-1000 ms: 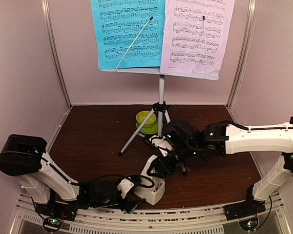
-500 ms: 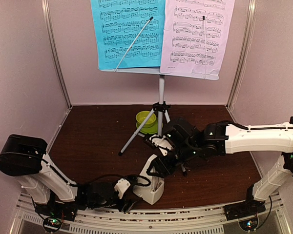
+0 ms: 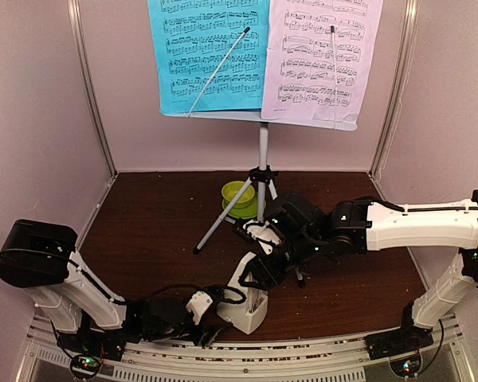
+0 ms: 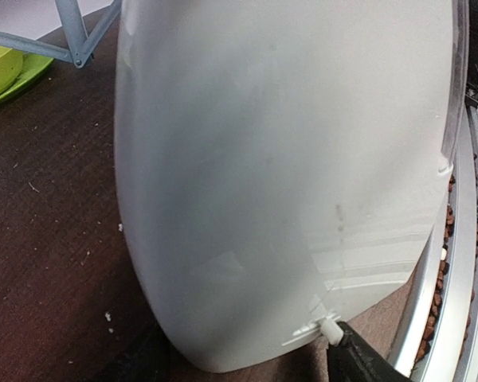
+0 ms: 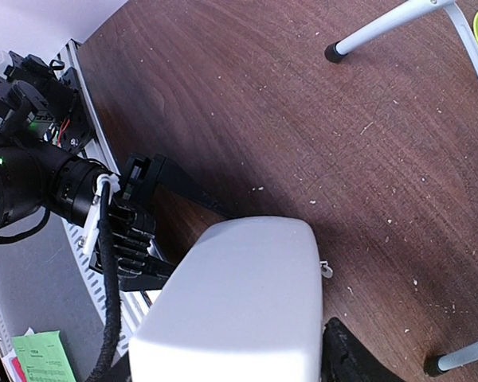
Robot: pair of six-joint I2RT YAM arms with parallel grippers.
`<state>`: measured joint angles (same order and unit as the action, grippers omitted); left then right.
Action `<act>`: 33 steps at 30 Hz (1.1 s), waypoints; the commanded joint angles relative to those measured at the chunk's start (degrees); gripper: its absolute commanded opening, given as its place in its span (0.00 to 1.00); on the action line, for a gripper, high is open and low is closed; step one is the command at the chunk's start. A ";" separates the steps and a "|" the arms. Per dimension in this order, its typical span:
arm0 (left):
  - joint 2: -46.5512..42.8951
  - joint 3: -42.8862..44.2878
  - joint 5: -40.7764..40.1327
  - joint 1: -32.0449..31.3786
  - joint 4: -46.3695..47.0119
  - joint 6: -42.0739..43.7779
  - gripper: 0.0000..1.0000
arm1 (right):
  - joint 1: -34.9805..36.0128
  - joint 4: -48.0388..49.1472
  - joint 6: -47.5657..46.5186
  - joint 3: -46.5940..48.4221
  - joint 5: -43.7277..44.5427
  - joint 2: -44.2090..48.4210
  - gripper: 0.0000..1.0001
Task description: Set up the instrument practice props
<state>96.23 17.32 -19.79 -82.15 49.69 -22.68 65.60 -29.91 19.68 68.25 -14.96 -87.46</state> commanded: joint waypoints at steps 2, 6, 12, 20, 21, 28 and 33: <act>0.72 0.62 -1.07 -0.19 4.47 -1.33 0.68 | 0.15 2.93 -0.35 2.76 -1.47 0.19 0.17; 0.81 0.70 -1.04 -0.20 4.40 -1.49 0.67 | 0.15 2.92 -0.39 2.61 -1.56 0.20 0.17; 0.98 0.83 -1.04 -0.16 4.33 -1.83 0.65 | 0.15 2.84 -0.65 2.45 -1.74 0.27 0.17; 1.30 1.22 -0.89 -0.20 4.16 -2.11 0.64 | 0.16 2.75 -0.79 2.42 -1.58 0.45 0.17; 1.26 1.27 -0.87 -0.20 4.12 -2.11 0.66 | 0.14 2.75 -0.70 2.46 -1.46 0.51 0.17; -3.74 -2.90 -5.14 -0.46 3.50 -3.64 0.91 | 0.14 1.51 2.44 5.74 6.41 0.86 0.18; -14.81 -5.04 -12.00 -0.47 -6.49 -4.70 0.94 | 0.81 0.93 8.62 9.45 17.88 0.66 0.19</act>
<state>88.79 13.08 -24.86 -82.35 48.21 -25.89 65.89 -32.99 22.72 72.36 -7.88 -87.55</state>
